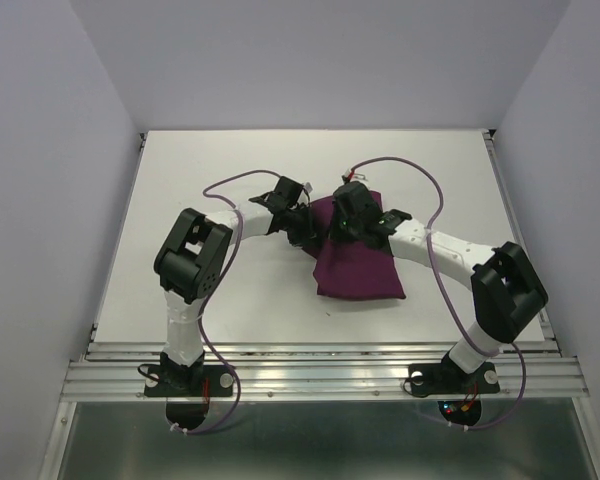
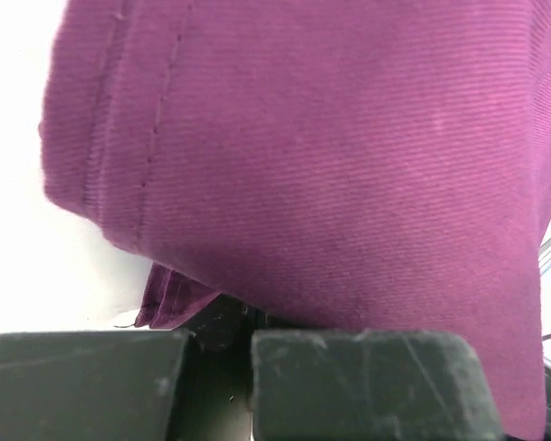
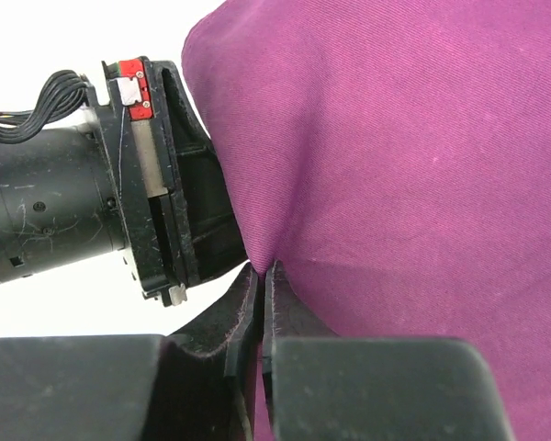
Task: Prepare the surgical pack
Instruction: Pack the surgical kit at the center of the board.
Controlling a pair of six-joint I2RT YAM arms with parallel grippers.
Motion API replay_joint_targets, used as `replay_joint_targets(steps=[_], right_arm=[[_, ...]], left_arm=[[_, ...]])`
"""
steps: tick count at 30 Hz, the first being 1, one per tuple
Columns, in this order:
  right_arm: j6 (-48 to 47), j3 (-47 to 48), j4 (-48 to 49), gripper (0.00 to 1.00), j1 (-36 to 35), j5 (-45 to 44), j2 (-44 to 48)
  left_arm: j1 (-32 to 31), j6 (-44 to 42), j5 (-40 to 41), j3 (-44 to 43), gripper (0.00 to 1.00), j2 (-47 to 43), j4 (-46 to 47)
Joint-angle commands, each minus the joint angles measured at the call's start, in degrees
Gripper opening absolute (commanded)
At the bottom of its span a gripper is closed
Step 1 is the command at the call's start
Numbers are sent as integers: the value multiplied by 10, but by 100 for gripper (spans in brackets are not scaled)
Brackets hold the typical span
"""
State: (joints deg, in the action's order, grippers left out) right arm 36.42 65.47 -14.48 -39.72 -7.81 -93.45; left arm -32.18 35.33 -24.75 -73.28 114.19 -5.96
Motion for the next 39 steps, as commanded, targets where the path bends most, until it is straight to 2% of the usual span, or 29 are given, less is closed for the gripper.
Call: replay_joint_targets(steps=[1,3,6,8,10,12,15,18,21,22,26,30,39], right_arm=[[-3,15,48,1,-4,25,0],[-13,30,18,1,-4,34,-26],[-15,37,12,8,-4,42,-36],[-16,38,8,21,-4,40,-37],[-19,39,4,27,-4,29,-36],[-26,45,-7,39,-4,14,-32],[-35,53,-24,46,-4,3,-27],[-42,61,-33,48,-4,7,-18],[-39,68,-40,44,-4,16,-14],[-35,70,-40,32,-4,19,-14],[-15,77,-56,3,-4,29,-31],[6,33,-30,1,-9,58,-17],[16,-13,37,1,-14,73,-88]], left_arm=[[-6,5,5,-9,0,-12,5],[-4,-3,29,-6,0,-33,-13],[-3,-20,108,-3,0,-64,-73],[4,-25,162,12,0,-80,-112],[12,-28,189,30,0,-108,-126],[26,-31,220,57,0,-131,-138],[48,-37,253,82,0,-146,-155],[67,-38,275,91,0,-159,-170],[70,-39,273,82,0,-181,-171],[69,-39,250,76,0,-196,-160],[51,-31,159,65,0,-222,-117],[32,-23,113,49,0,-207,-91],[30,-22,119,42,0,-188,-92]])
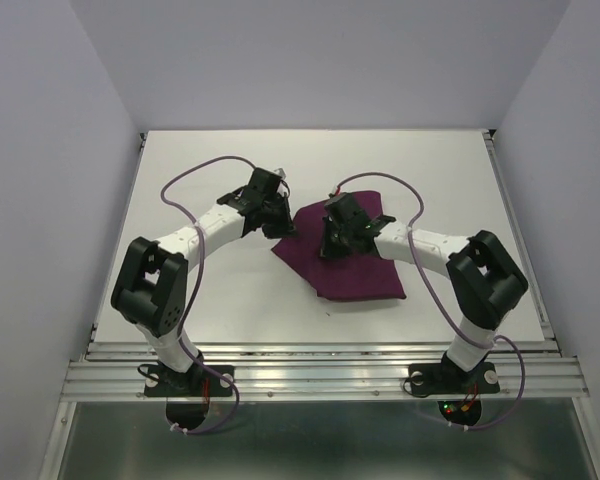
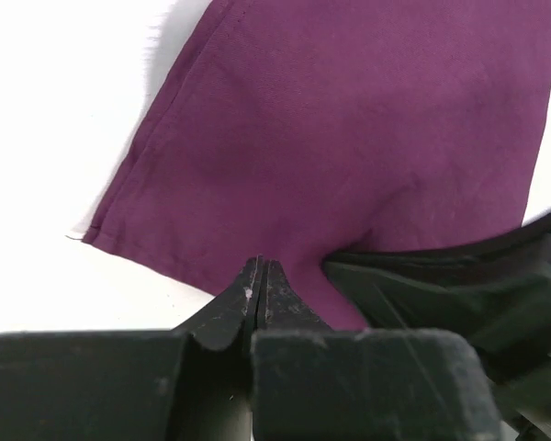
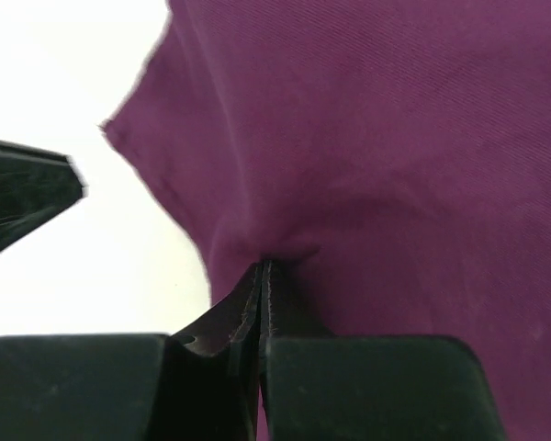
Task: Prepare the surgical pack
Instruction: Pack the surgical kit at the center of the board.
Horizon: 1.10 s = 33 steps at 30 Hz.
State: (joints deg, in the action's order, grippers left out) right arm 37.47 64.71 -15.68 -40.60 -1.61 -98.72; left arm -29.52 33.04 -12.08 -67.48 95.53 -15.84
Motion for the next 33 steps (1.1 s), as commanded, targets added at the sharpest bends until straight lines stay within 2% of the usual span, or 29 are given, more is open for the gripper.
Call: replay_joint_targets(steps=[1,5,10,14,18,23,27,33], right_arm=[[3,-2,49,1,-5,11,-38],[-23,3,54,1,-5,35,-3],[-32,-24,30,1,-5,-2,96],[-31,-44,-2,1,-5,0,135],[-11,-89,5,1,-11,67,138],[14,-142,46,1,-43,93,103],[17,-163,39,1,-48,61,70],[-29,-105,-18,1,-69,-25,126]], left_arm=[[3,1,-8,-16,0,-2,8],[3,0,-22,-18,0,14,14],[-2,4,-35,-36,0,48,33],[-5,7,-42,-62,0,77,40],[-10,5,-33,-70,0,113,43],[-9,5,-17,-49,0,151,52],[-9,5,-16,-43,0,172,56],[-9,-1,-5,-57,0,159,42]])
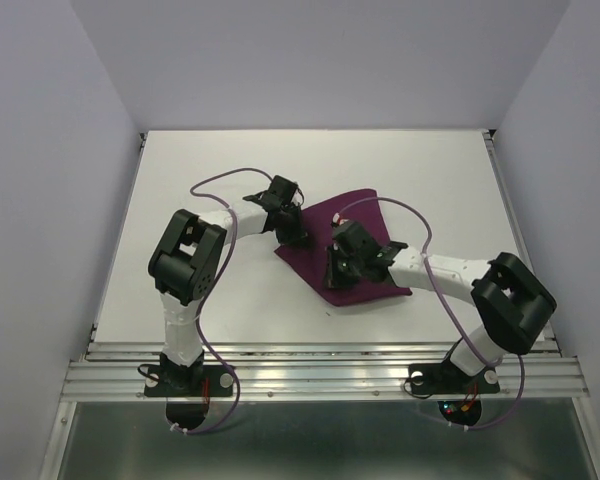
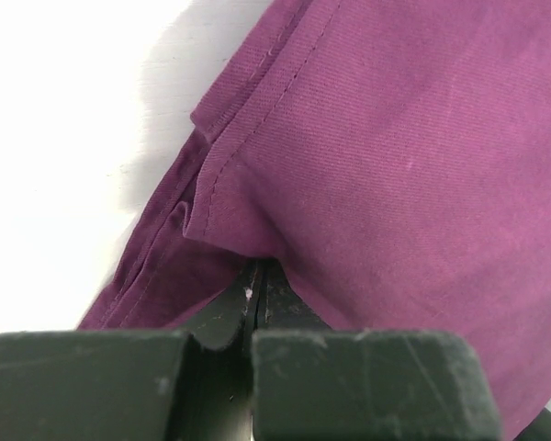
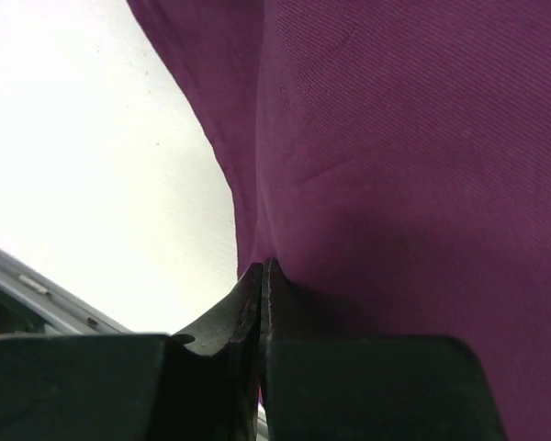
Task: Prepare the surgical pack
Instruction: Pack the surgical kit at the center of the board.
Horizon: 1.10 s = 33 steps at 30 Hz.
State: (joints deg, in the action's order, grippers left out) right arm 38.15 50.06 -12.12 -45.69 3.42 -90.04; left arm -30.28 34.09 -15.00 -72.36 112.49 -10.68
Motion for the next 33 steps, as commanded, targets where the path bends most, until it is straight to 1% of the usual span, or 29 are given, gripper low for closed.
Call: replay_joint_targets(steps=[1,5,10,11,15,19,21,24,26,33], right_arm=[[-40,52,-64,1,-25,-85,42],[-53,74,-91,1,-54,-126,50],[-46,49,-90,1,-73,-153,27],[-43,32,-88,1,-80,-159,22],[-14,11,-90,1,-80,-194,-16],[-25,35,-92,1,-80,-192,-1],[-37,57,-92,1,-80,-200,21],[-52,97,-94,1,-75,-229,34],[-57,116,-95,1,-66,-235,34],[-67,186,-93,1,-27,-240,3]], left_arm=[[-1,-14,27,-12,0,-11,-12],[-1,-17,33,-23,0,-17,-22],[0,-17,35,-19,0,-10,-24],[0,-17,35,-16,0,-10,-24],[0,-15,34,-8,0,-20,-25],[4,-13,25,-8,0,-60,-38],[7,-12,23,-9,0,-91,-39],[13,-11,25,-22,0,-110,-42],[14,-12,23,-37,0,-109,-41],[15,-4,20,-81,0,-55,-34]])
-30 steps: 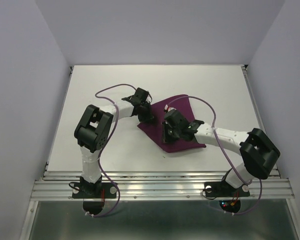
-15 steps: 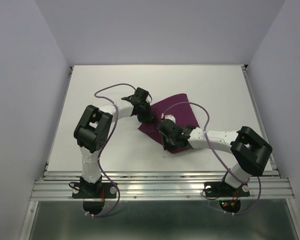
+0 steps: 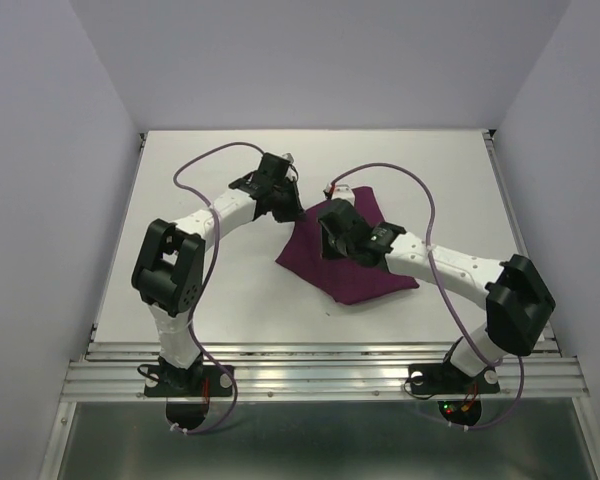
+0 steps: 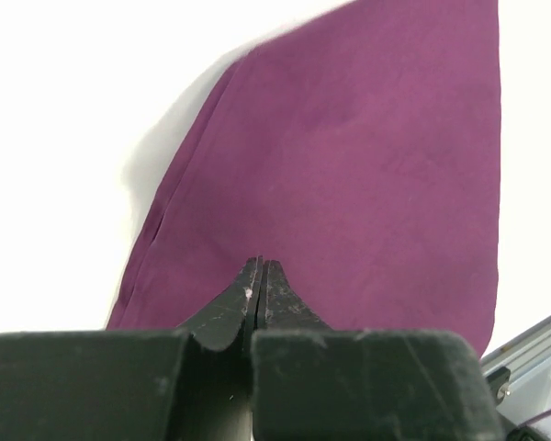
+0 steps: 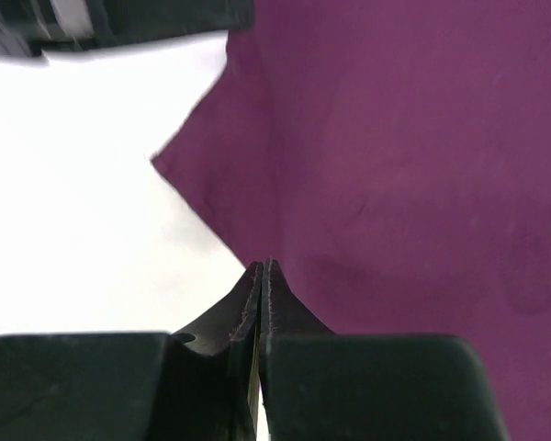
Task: Prepare the surgical pack
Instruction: Pack the surgical kit at the center of the board.
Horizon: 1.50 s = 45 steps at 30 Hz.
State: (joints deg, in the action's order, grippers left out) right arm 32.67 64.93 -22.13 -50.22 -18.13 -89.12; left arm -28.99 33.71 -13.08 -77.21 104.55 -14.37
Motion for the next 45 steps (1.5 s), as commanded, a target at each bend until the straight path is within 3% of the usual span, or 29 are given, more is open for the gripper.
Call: replay_joint_targets(steps=[1,12,14,15,21,27,33,35,44,45], right_arm=[[-13,44,8,1,24,-24,-8],[-4,46,6,3,53,9,-49],[-13,50,6,9,53,9,-54],[-29,53,7,22,53,9,-61],[-83,80,-29,55,53,-10,-84],[-107,100,-60,63,53,-8,-121],[-112,99,-56,61,53,6,-169],[-115,91,-49,56,53,8,-181],[-109,80,-32,13,53,23,-208],[-109,80,-31,3,53,25,-209]], left_arm=[[2,-1,2,-39,0,30,3],[2,5,4,-30,0,97,25],[2,5,0,-31,0,103,29],[2,4,0,-34,0,104,28],[3,-11,25,-51,0,59,-2],[9,-11,26,-30,0,9,-13],[11,-11,24,-1,0,2,-5],[12,-9,19,2,0,14,-2],[13,-9,15,17,0,7,0],[14,-9,15,21,0,7,-1]])
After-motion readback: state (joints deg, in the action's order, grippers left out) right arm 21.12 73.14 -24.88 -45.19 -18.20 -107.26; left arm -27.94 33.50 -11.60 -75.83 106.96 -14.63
